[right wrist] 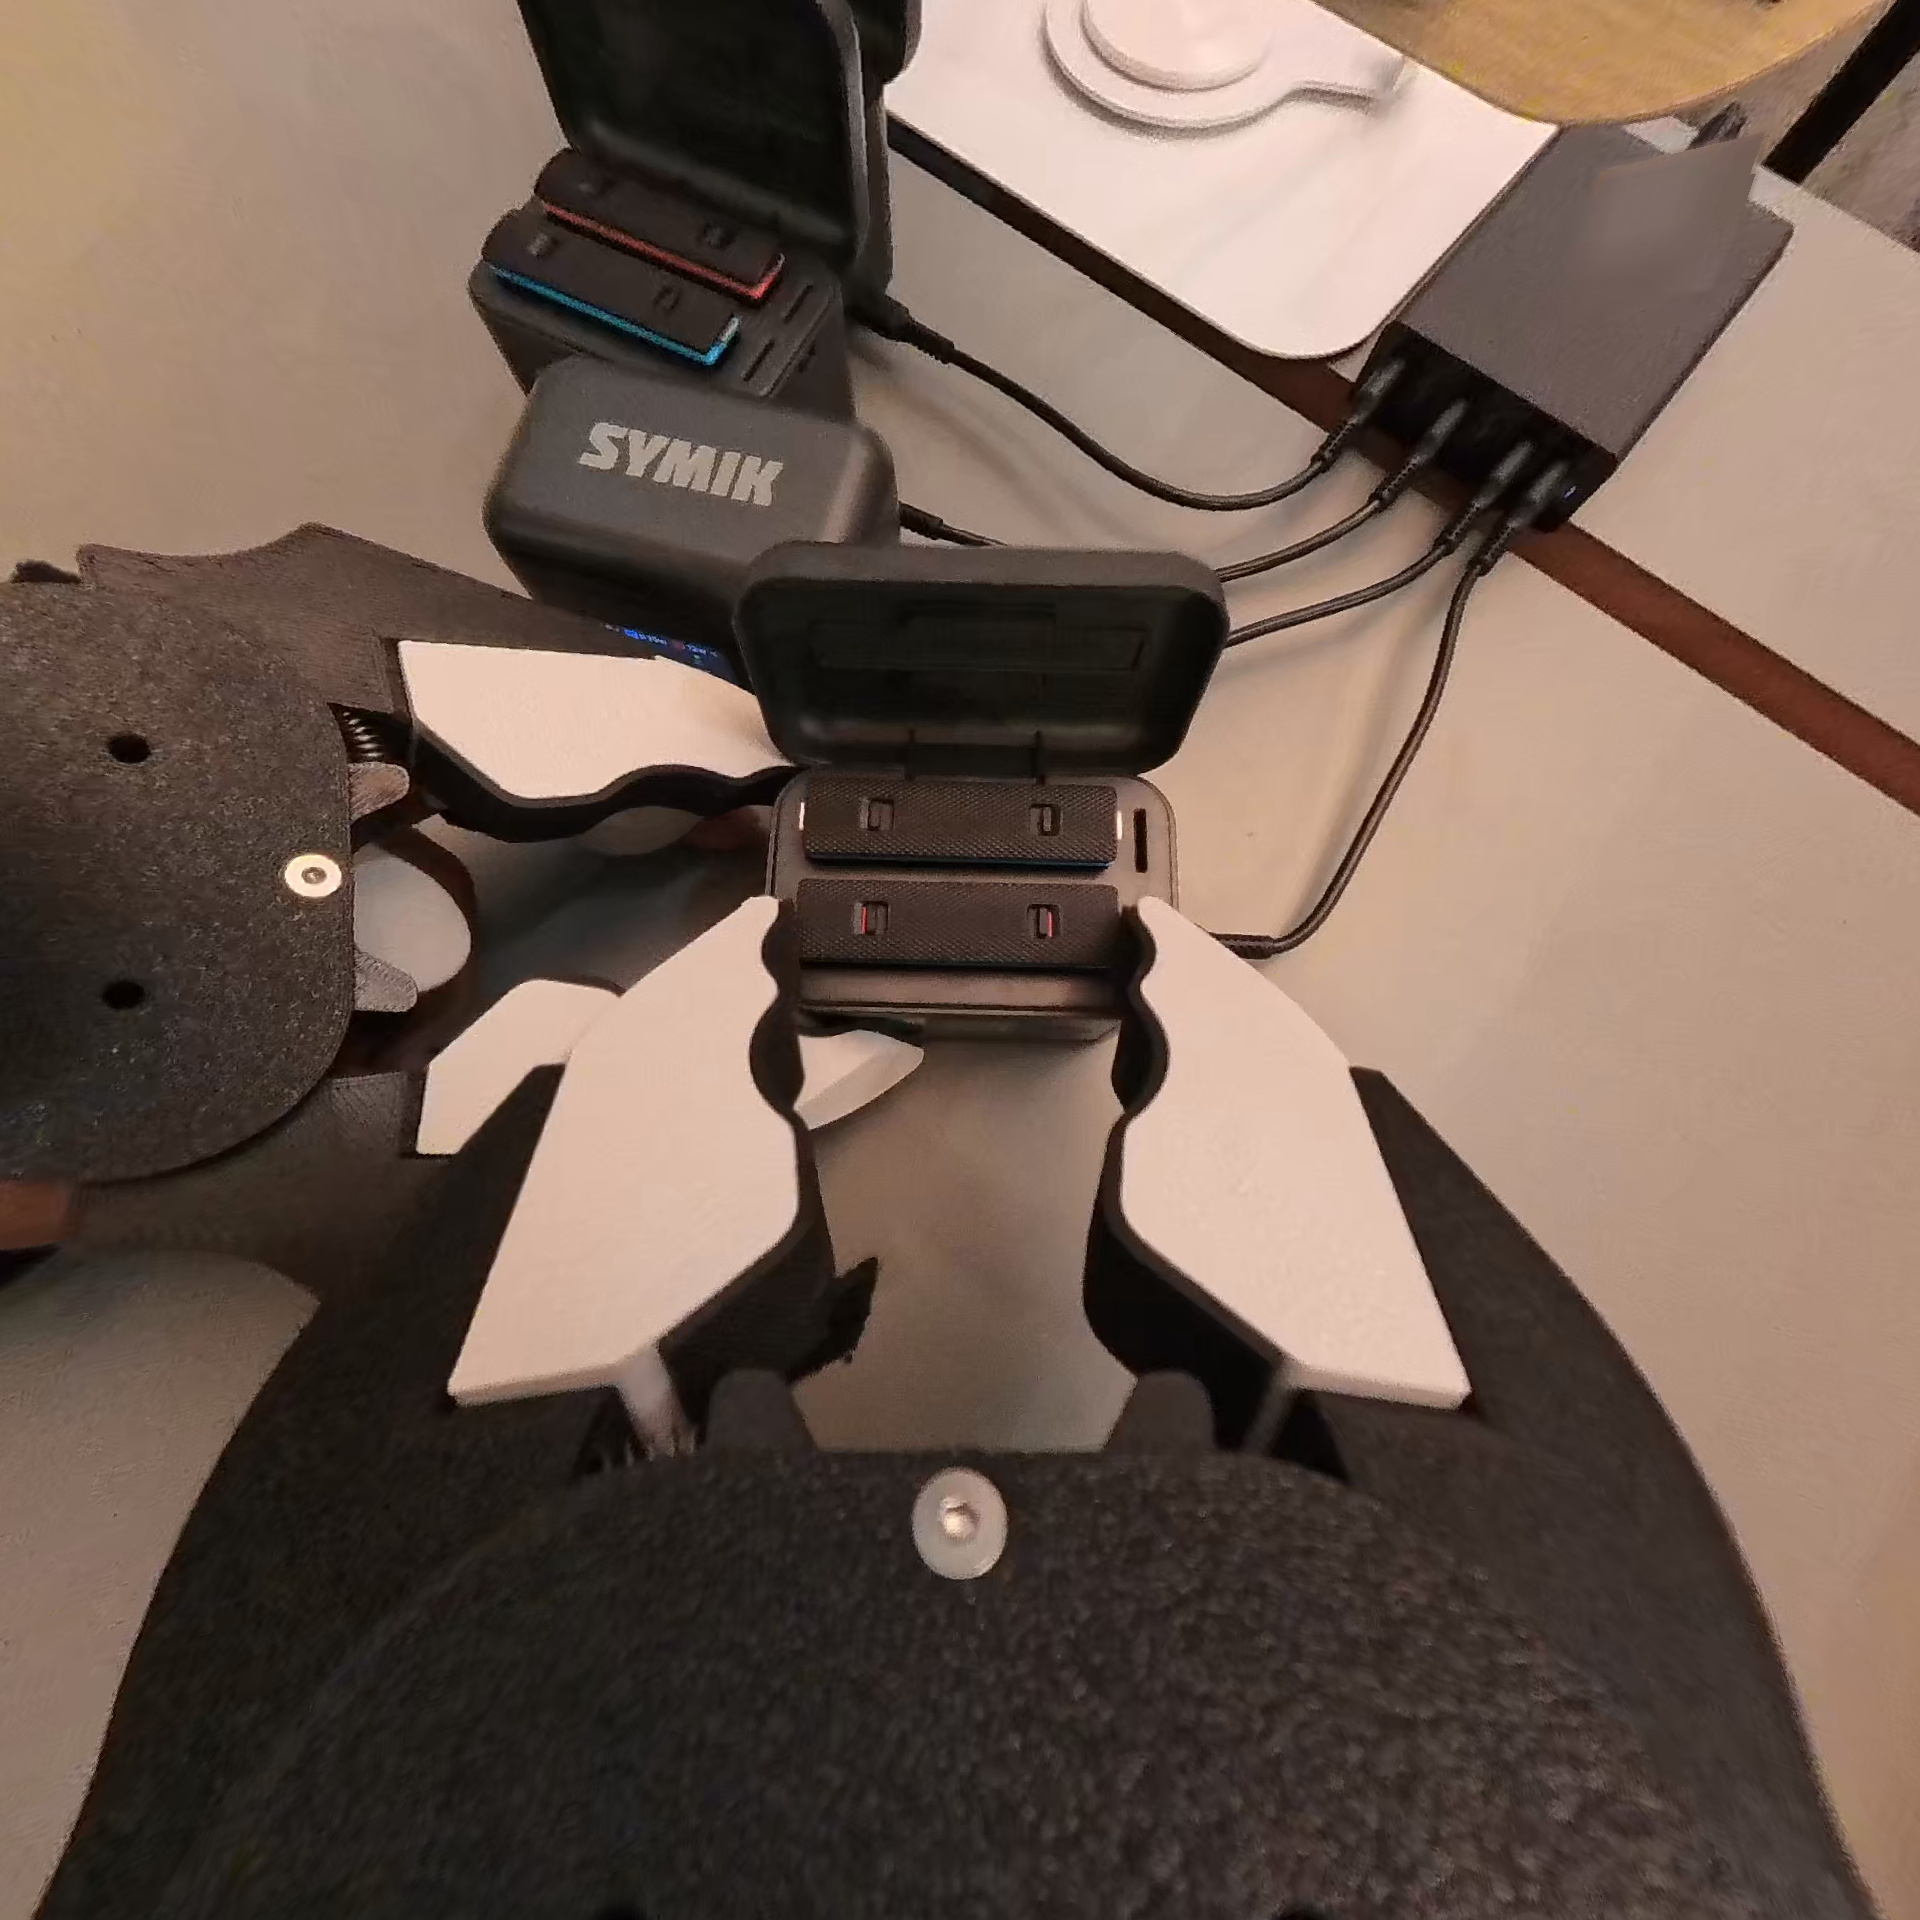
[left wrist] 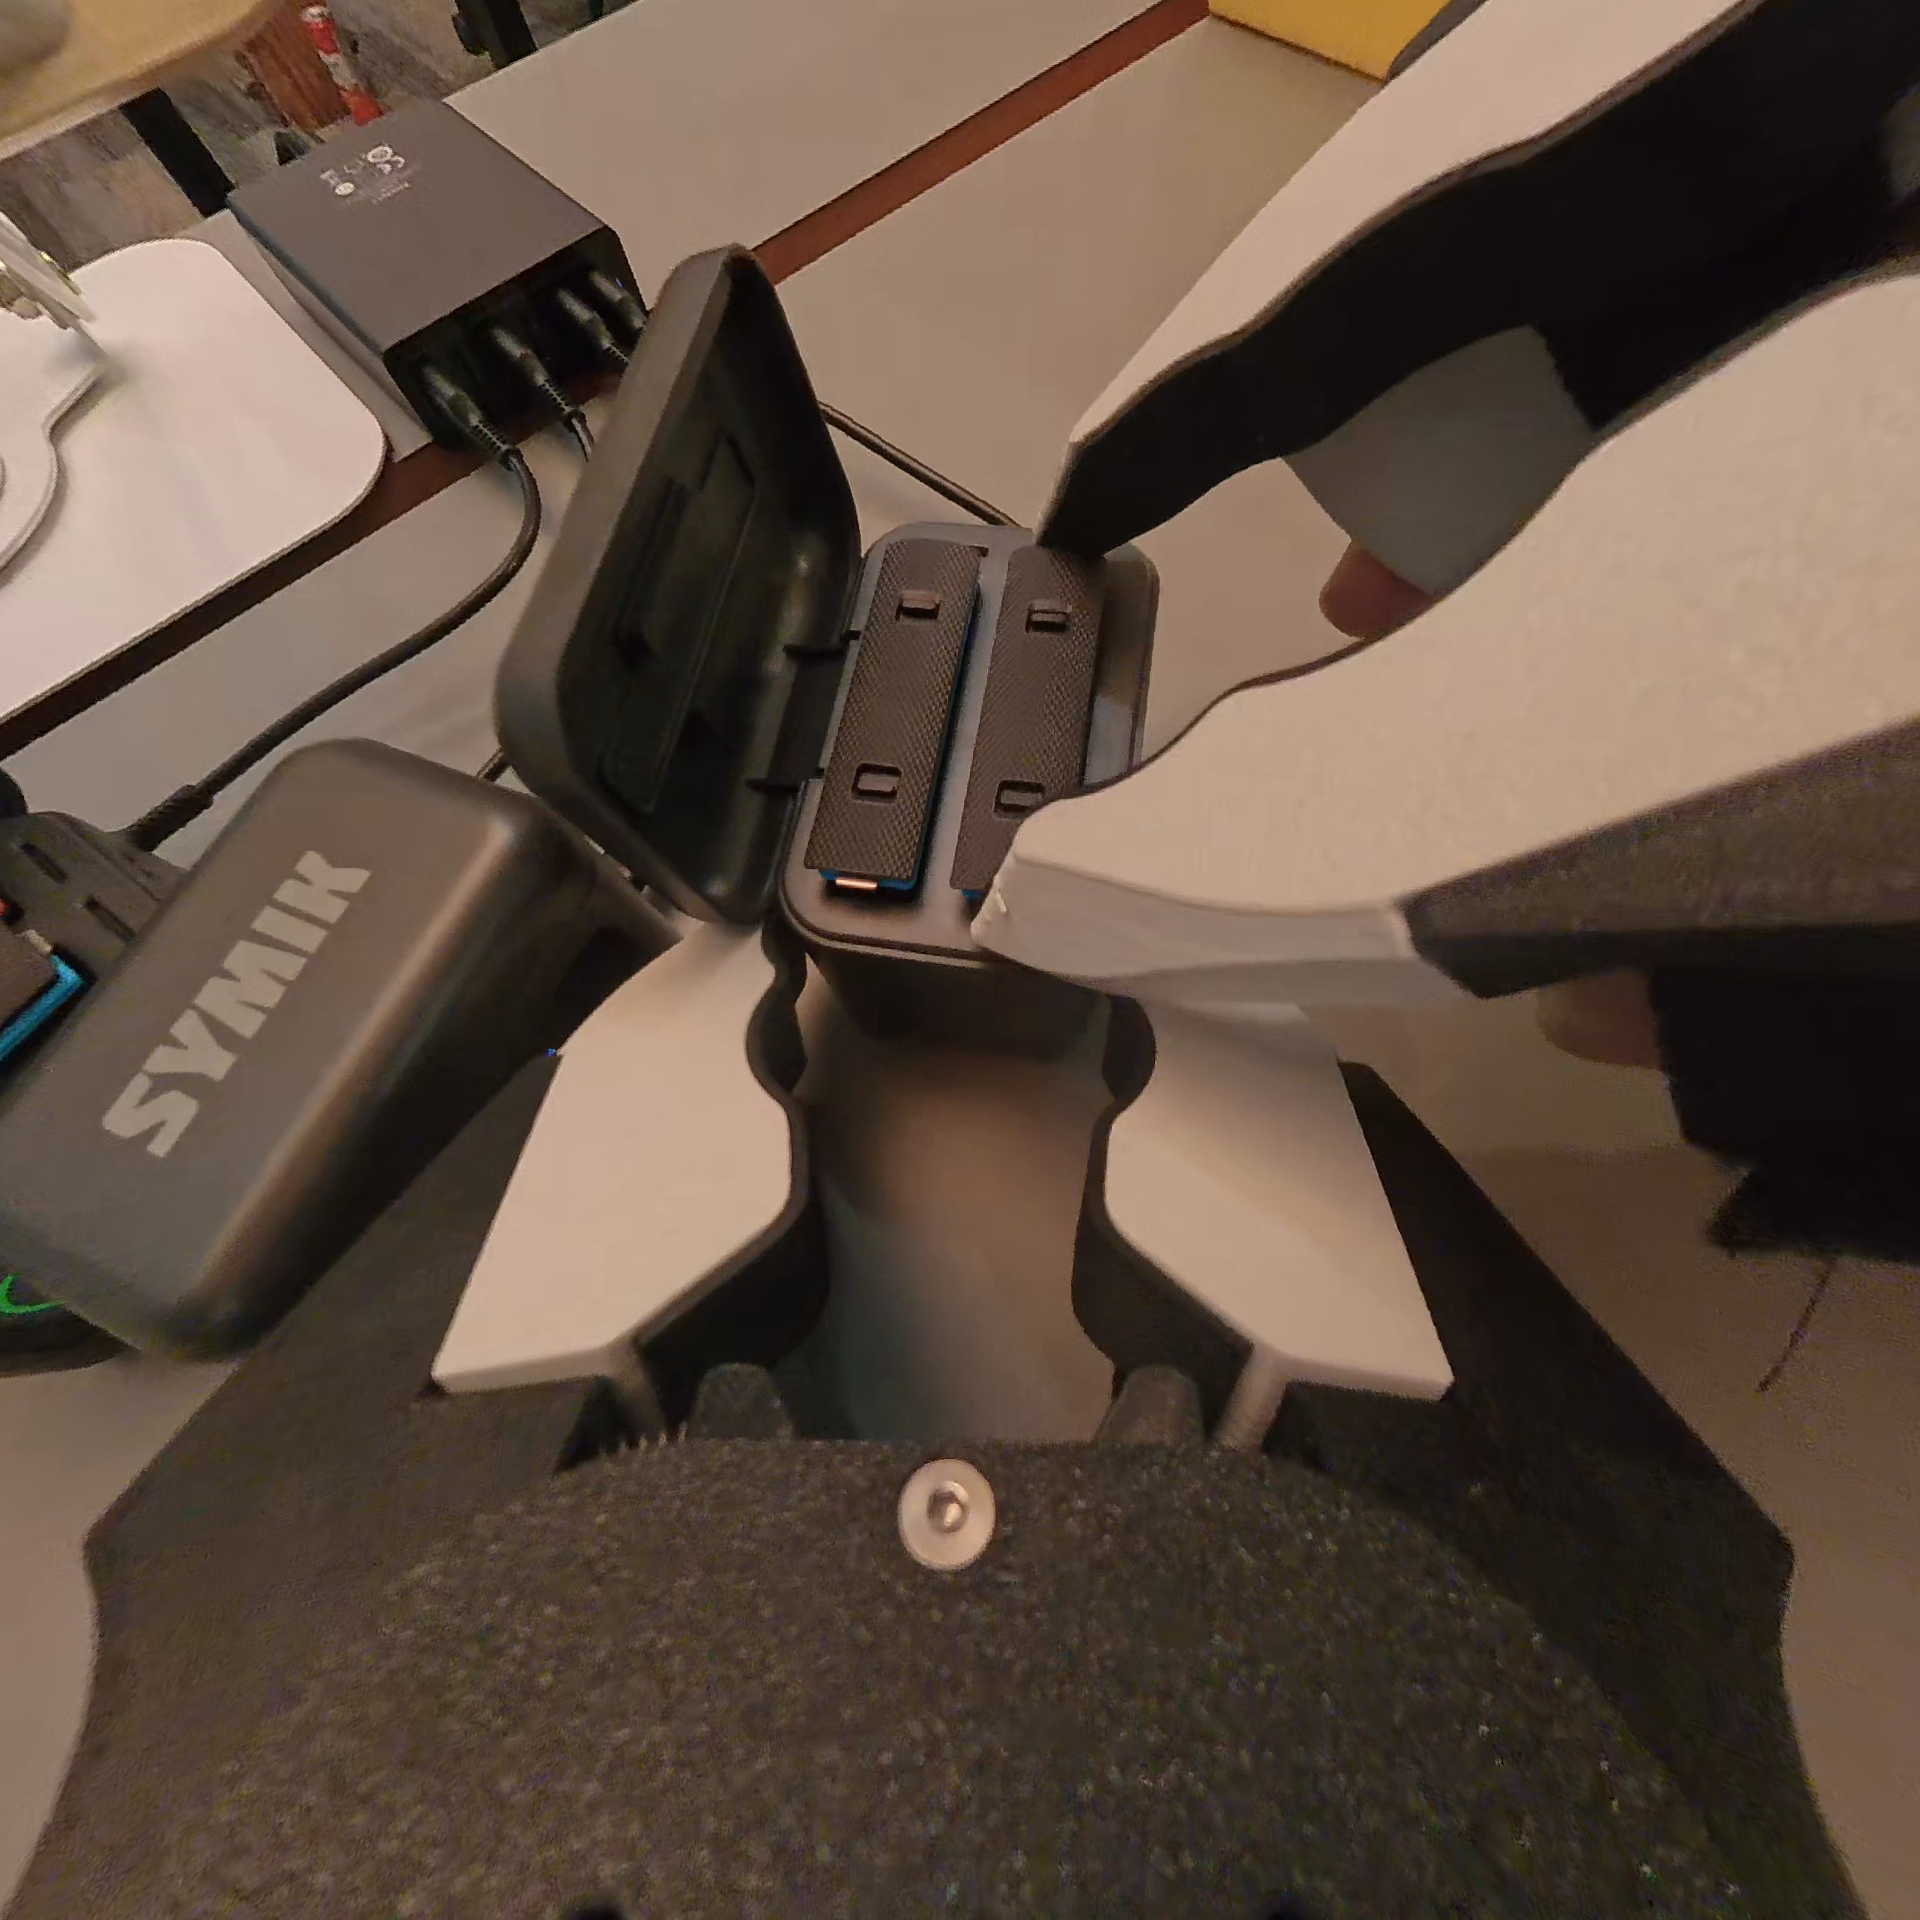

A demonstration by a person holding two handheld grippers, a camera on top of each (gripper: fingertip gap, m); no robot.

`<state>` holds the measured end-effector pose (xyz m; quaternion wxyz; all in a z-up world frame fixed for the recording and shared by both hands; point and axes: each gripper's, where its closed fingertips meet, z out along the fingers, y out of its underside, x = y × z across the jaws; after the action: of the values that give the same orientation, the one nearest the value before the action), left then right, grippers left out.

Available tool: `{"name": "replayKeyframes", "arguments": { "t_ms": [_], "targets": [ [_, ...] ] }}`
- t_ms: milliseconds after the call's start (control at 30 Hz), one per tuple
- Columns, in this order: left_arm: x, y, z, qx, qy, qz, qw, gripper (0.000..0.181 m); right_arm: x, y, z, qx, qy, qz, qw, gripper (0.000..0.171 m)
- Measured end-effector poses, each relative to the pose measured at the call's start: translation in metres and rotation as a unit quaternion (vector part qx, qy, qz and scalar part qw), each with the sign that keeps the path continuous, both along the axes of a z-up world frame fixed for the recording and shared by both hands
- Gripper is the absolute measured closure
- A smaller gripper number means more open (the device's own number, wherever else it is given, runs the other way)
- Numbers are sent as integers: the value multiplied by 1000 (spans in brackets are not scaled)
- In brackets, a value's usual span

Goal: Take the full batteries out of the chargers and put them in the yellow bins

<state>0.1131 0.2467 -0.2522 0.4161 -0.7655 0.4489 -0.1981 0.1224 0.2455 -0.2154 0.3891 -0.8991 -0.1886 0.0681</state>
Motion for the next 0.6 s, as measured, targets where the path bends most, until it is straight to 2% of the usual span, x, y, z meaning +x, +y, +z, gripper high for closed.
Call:
{"name": "replayKeyframes", "arguments": {
  "t_ms": [600],
  "targets": [
    [0,2,-1,7,7,-11,1000,125,1,2,2,21,25,4,999,114]
  ]
}}
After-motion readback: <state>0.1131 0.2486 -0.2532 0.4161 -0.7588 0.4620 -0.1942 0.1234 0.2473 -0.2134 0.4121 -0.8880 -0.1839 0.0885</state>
